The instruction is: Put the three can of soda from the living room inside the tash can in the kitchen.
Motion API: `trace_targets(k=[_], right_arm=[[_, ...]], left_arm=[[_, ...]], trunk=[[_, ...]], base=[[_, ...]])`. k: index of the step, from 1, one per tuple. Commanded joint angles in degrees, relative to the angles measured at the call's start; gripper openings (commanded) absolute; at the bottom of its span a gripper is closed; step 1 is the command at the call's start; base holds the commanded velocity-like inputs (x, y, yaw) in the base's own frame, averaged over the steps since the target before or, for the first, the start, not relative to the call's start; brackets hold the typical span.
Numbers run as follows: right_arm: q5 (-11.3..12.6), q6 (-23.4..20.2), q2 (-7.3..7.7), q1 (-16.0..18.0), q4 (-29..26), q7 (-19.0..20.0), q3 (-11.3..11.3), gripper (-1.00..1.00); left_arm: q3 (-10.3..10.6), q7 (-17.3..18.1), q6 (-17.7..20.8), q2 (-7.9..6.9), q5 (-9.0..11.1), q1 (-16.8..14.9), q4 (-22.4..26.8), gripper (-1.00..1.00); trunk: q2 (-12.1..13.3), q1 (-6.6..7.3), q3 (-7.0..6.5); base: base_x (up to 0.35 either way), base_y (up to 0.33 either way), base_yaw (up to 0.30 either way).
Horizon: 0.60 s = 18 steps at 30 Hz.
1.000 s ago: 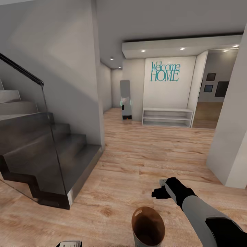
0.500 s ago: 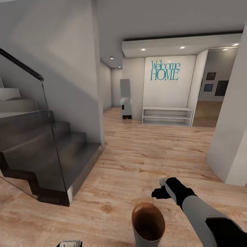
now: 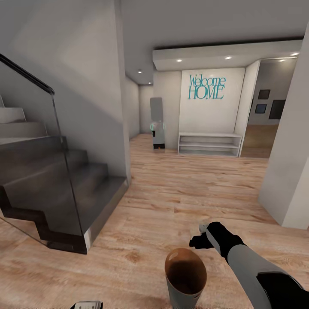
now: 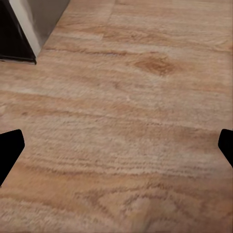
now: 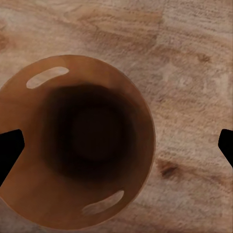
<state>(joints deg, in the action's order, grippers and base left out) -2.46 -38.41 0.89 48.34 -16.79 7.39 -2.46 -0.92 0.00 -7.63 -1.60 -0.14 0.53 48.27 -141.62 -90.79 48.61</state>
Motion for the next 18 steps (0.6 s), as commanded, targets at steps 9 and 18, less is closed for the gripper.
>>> trace_targets(k=[9, 18], right_arm=[[0.01, 0.0, -0.01, 0.0, 0.0, 0.0, 0.0, 1.0], [0.06, 0.0, -0.01, 0.0, 0.0, 0.04, 0.0, 1.0]], left_arm=[[0.03, 0.0, 0.04, 0.01, -0.02, 0.0, -0.02, 1.0], [0.04, -0.08, 0.01, 0.01, -0.04, 0.0, -0.02, 1.0]], trunk=[[-1.69, -1.01, 1.83], [-1.81, -1.25, 3.82]], base=[[0.0, 0.0, 0.0], [0.0, 0.0, 0.0]])
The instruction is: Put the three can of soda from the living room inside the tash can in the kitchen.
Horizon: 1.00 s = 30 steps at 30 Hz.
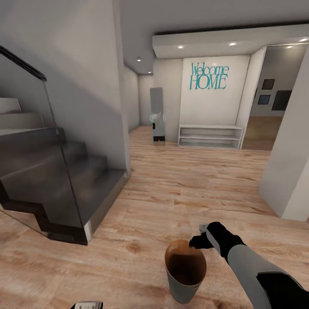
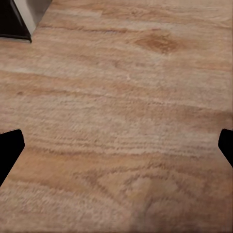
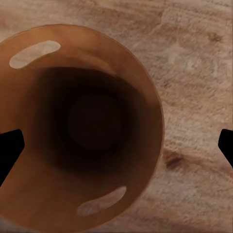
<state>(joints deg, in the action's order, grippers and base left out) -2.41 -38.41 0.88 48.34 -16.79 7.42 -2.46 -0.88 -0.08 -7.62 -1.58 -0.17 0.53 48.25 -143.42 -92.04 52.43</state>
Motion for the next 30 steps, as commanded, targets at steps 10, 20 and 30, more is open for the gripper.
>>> trace_targets(k=[10, 20, 30], right_arm=[[0.03, 0.0, 0.0, 0.0, 0.0, 0.04, 0.0, 1.0], [0.03, 0.0, 0.0, 0.0, 0.0, 0.05, 0.0, 1.0], [0.03, 0.0, 0.0, 0.0, 0.0, 0.05, 0.0, 1.0]], left_arm=[[0.02, 0.04, 0.01, -0.03, 0.15, -0.02, 0.03, 1.0], [0.07, -0.13, 0.23, -0.05, 0.04, -0.24, 0.04, 1.0], [0.07, -0.39, 0.11, -0.06, 0.12, -0.26, 0.05, 1.0]], trunk=[[-0.03, -0.05, 0.45], [-0.03, -0.05, 0.45], [-0.03, -0.05, 0.45]], base=[[0.0, 0.0, 0.0], [0.086, -0.009, 0.0], [0.027, -0.148, 0.0]])
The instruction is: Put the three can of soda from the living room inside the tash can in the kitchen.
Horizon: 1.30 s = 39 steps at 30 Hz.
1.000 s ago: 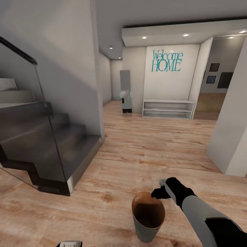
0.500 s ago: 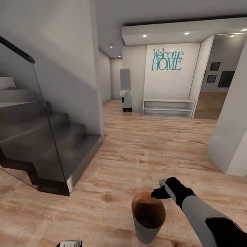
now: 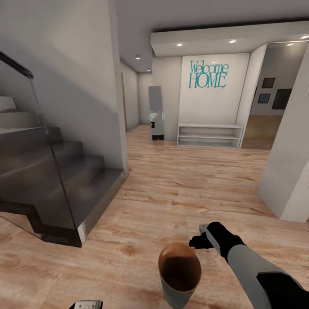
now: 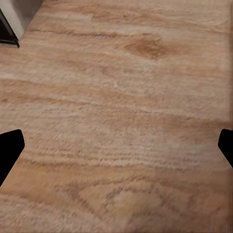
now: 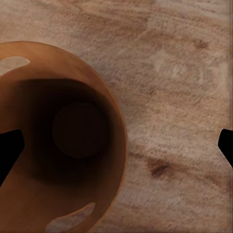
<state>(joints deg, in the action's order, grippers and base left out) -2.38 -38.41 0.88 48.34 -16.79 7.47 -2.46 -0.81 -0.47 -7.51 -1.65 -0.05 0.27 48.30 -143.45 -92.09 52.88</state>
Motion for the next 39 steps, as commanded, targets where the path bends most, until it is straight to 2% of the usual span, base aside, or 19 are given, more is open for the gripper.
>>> trace_targets(k=[1, 15, 39], right_arm=[[-0.02, 0.0, 0.0, 0.0, 0.0, 0.0, 0.0, 1.0], [0.0, 0.0, 0.0, 0.0, 0.0, 0.0, 0.0, 1.0], [0.0, 0.0, 0.0, 0.0, 0.0, -0.08, 0.0, 1.0]], left_arm=[[0.01, -0.02, -0.08, -0.01, 0.1, 0.0, 0.01, 1.0], [-0.18, -0.1, -0.22, -0.02, 0.33, 0.0, 0.04, 1.0], [-0.15, 0.12, 0.37, 0.04, -0.01, 0.0, -0.05, 1.0]], trunk=[[0.0, 0.0, 0.0], [0.0, 0.0, 0.0], [-0.32, -0.62, 5.32]], base=[[0.011, -0.046, 0.0], [0.002, -0.009, 0.0], [0.0, 0.0, 0.0]])
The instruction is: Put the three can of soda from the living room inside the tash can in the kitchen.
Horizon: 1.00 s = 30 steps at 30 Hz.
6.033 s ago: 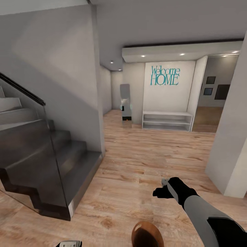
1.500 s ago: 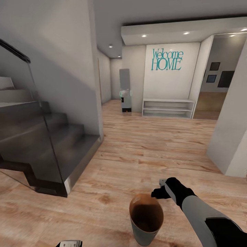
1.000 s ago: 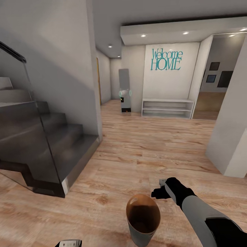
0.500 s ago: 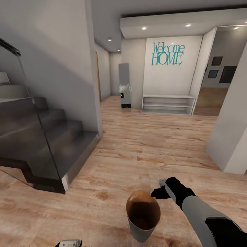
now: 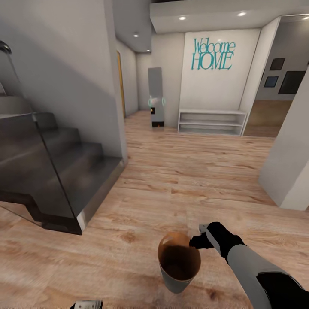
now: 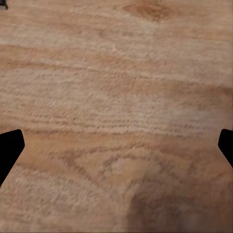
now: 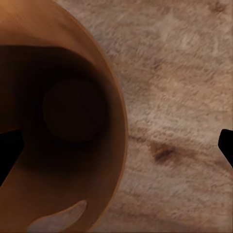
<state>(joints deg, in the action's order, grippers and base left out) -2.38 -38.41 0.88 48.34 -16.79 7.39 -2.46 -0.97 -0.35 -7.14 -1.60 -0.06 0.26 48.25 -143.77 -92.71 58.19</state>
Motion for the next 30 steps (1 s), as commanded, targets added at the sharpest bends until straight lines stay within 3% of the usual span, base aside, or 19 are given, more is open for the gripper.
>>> trace_targets(k=[1, 19, 27, 30], right_arm=[[0.0, 0.0, 0.0, 0.0, 0.02, 0.0, 0.0, 1.0], [-0.08, 0.0, -0.36, 0.0, 0.0, 0.01, 0.0, 1.0], [-0.09, 0.0, -0.36, 0.0, 0.0, 0.01, 0.0, 1.0], [-0.09, 0.01, -0.36, 0.0, 0.0, 0.04, 0.0, 1.0]], left_arm=[[0.0, 0.0, 0.0, 0.0, -0.01, 0.0, 0.0, 1.0], [0.0, 0.06, 0.02, 0.01, -0.03, 0.0, 0.0, 1.0], [0.0, 0.02, -0.23, -0.06, 0.07, 0.0, 0.07, 1.0], [0.02, 0.02, -0.18, -0.01, 0.01, 0.0, 0.04, 1.0]], trunk=[[-0.02, -0.02, 0.23], [-0.26, -0.49, 4.22], [-0.26, -0.49, 4.22], [-0.3, -0.56, 4.88]], base=[[0.0, 0.0, 0.0], [0.0, 0.0, 0.0], [0.0, 0.0, 0.0], [0.0, 0.0, 0.0]])
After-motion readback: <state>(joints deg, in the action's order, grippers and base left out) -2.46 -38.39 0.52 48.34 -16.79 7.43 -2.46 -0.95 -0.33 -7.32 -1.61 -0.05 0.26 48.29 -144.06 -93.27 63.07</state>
